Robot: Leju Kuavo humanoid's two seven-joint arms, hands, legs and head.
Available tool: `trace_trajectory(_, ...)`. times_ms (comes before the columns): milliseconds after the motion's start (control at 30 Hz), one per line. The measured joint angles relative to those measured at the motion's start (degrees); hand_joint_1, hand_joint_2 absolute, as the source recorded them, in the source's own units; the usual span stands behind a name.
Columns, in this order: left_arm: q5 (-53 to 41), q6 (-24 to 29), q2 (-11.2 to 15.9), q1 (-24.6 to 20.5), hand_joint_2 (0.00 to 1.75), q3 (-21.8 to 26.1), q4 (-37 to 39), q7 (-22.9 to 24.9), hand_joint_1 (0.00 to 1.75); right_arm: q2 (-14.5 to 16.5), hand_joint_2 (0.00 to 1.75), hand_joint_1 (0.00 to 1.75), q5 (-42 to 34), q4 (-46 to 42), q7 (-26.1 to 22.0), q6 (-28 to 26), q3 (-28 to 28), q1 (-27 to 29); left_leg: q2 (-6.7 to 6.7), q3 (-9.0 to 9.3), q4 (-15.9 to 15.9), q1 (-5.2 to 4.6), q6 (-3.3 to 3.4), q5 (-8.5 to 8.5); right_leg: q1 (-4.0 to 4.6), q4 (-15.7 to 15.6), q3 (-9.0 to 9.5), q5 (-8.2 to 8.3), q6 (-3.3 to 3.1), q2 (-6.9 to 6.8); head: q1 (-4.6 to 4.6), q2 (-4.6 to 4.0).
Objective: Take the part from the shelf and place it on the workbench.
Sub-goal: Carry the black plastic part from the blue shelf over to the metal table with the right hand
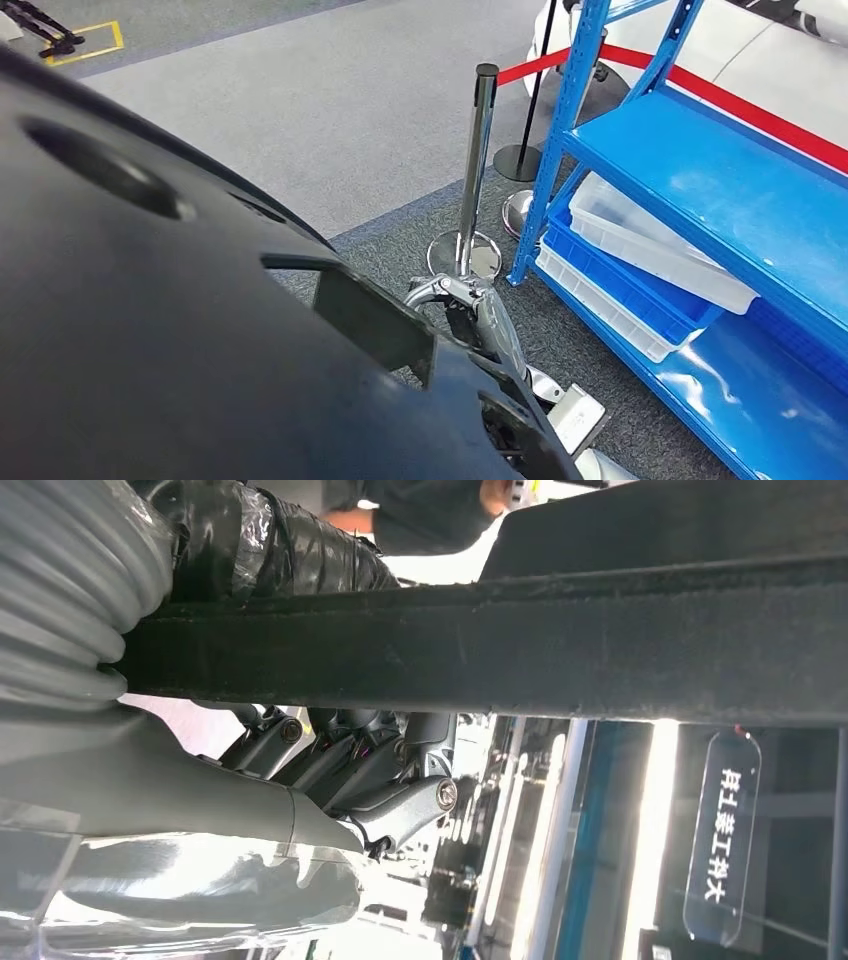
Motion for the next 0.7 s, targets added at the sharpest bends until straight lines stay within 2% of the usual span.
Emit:
trace_trajectory(67, -0.11, 0.01, 0.09, -0.16, 1.75, -0.13, 0.0, 0.05, 0.0, 0.0, 1.75, 1.75, -0.14, -0.05, -0.02, 0.28, -0.02, 0.03, 2.29, 3.74, -6.99, -0.79, 1.05, 2.1, 0.29, -0.09, 0.36, -0.29, 0.23, -1.17, -0.08, -0.01)
trace_trajectory(100, -0.19, 0.0, 0.12, -0.28, 1.75, -0.22, 0.0, 0.1, 0.0, 0.0, 1.75, 1.75, -0.18, -0.07, -0.02, 0.34, -0.03, 0.05, 3.04, 4.62, -8.77, -1.18, 1.48, 2.33, 0.39, -0.16, 0.48, -0.41, 0.44, -1.71, -0.09, -0.02)
trace_trajectory(133, -0.26, 0.0, 0.15, -0.35, 1.75, -0.34, 0.0, 0.19, 0.0, 0.0, 1.75, 1.75, -0.2, -0.07, -0.03, 0.36, -0.04, 0.07, 3.08, 4.73, -9.26, -1.44, 1.74, 2.11, 0.45, -0.28, 0.59, -0.48, 0.68, -2.26, -0.09, -0.02)
trace_trajectory(200, -0.33, 0.02, 0.2, -0.21, 1.75, -0.54, 0.0, 0.38, 0.0, -0.01, 1.75, 1.75, -0.22, -0.1, -0.03, 0.39, -0.07, 0.07, 1.76, 4.95, -9.92, -1.29, 2.25, 2.43, 0.45, -0.54, 0.96, -0.68, 1.26, -2.97, -0.04, -0.02)
trace_trajectory(267, -0.37, 0.03, 0.2, -0.03, 1.75, -0.68, 0.0, 0.53, 0.0, -0.09, 1.75, 1.75, -0.23, -0.2, -0.04, 0.41, -0.11, 0.1, 0.56, 5.69, -10.99, -0.84, 2.88, 2.93, 0.4, 1.32, 0.54, -2.22, 1.66, -0.89, -0.04, -0.07)
trace_trajectory(333, -0.45, 0.03, 0.17, -0.15, 1.75, -0.76, 0.0, 0.6, 0.0, -0.19, 1.75, 1.75, -0.29, -0.27, -0.05, 0.4, -0.16, 0.25, -0.67, 6.08, -11.43, -0.65, 3.28, 3.2, 0.32, 7.52, -2.22, -5.49, 1.78, 2.16, -0.02, -0.1)
trace_trajectory(367, -0.51, 0.02, 0.17, -0.25, 1.75, -0.78, 0.0, 0.62, 0.0, -0.23, 1.75, 1.75, -0.37, -0.27, -0.04, 0.41, -0.18, 0.36, -1.38, 6.06, -11.4, -0.65, 3.38, 3.22, 0.31, 11.2, -4.12, -6.93, 1.83, 2.8, 0.02, -0.08)
trace_trajectory(400, -0.57, 0.01, 0.17, -0.29, 1.75, -0.79, 0.0, 0.65, 0.0, -0.25, 1.75, 1.75, -0.47, -0.27, -0.05, 0.41, -0.19, 0.44, -2.18, 6.07, -11.34, -0.63, 3.37, 3.17, 0.29, 13.79, -5.61, -7.47, 1.92, 3.07, 0.02, -0.05)
trace_trajectory(433, -0.62, -0.01, 0.17, -0.29, 1.75, -0.8, 0.0, 0.67, 0.0, -0.26, 1.75, 1.75, -0.61, -0.27, -0.06, 0.43, -0.2, 0.5, -3.03, 6.09, -11.21, -0.58, 3.31, 3.1, 0.22, 14.48, -6.28, -6.87, 2.02, 3.19, 0.01, -0.04)
trace_trajectory(467, -0.66, -0.02, 0.17, -0.26, 1.75, -0.81, 0.0, 0.69, 0.0, -0.27, 1.75, 1.75, -0.78, -0.27, -0.08, 0.45, -0.21, 0.53, -3.92, 6.12, -11.0, -0.49, 3.17, 2.99, 0.11, 13.04, -5.93, -5.22, 2.12, 3.32, -0.02, -0.02)
trace_trajectory(500, -0.69, -0.05, 0.16, -0.22, 1.75, -0.82, 0.0, 0.72, 0.0, -0.28, 1.75, 1.75, -0.94, -0.28, -0.11, 0.47, -0.22, 0.53, -4.8, 6.12, -10.63, -0.37, 2.95, 2.79, -0.11, 9.74, -4.66, -2.84, 2.25, 3.78, -0.06, 0.0)
trace_trajectory(567, -0.74, -0.13, 0.15, -0.22, 1.75, -0.84, 0.0, 0.78, 0.0, -0.29, 1.75, 1.75, -1.17, -0.34, -0.24, 0.5, -0.24, 0.59, -6.42, 5.68, -9.56, -0.24, 2.35, 2.28, -0.67, 3.26, -2.0, -0.06, 2.39, 6.3, -0.26, -0.01)
trace_trajectory(600, -0.76, -0.16, 0.15, -0.27, 1.75, -0.84, 0.0, 0.8, 0.0, -0.3, 1.75, 1.75, -1.25, -0.4, -0.31, 0.51, -0.27, 0.69, -7.12, 5.3, -9.11, -0.2, 2.01, 2.14, -0.81, 1.48, -1.3, 0.3, 2.35, 7.36, -0.45, 0.01)
trace_trajectory(633, -0.77, -0.19, 0.16, -0.25, 1.75, -0.85, 0.0, 0.83, 0.0, -0.31, 1.75, 1.75, -1.34, -0.46, -0.38, 0.56, -0.31, 0.77, -7.77, 4.9, -8.89, -0.14, 1.67, 2.12, -0.78, 0.96, -1.13, -0.05, 2.12, 7.94, -0.7, 0.01)
trace_trajectory(700, -0.77, -0.22, 0.3, 0.0, 1.75, -0.88, 0.0, 0.85, 0.0, -0.33, 1.75, 1.75, -1.57, -0.56, -0.46, 0.73, -0.41, 0.84, -8.64, 4.39, -8.85, 0.07, 1.05, 2.24, -0.61, 0.66, -0.92, 0.04, 1.41, 6.95, -1.09, 0.03)
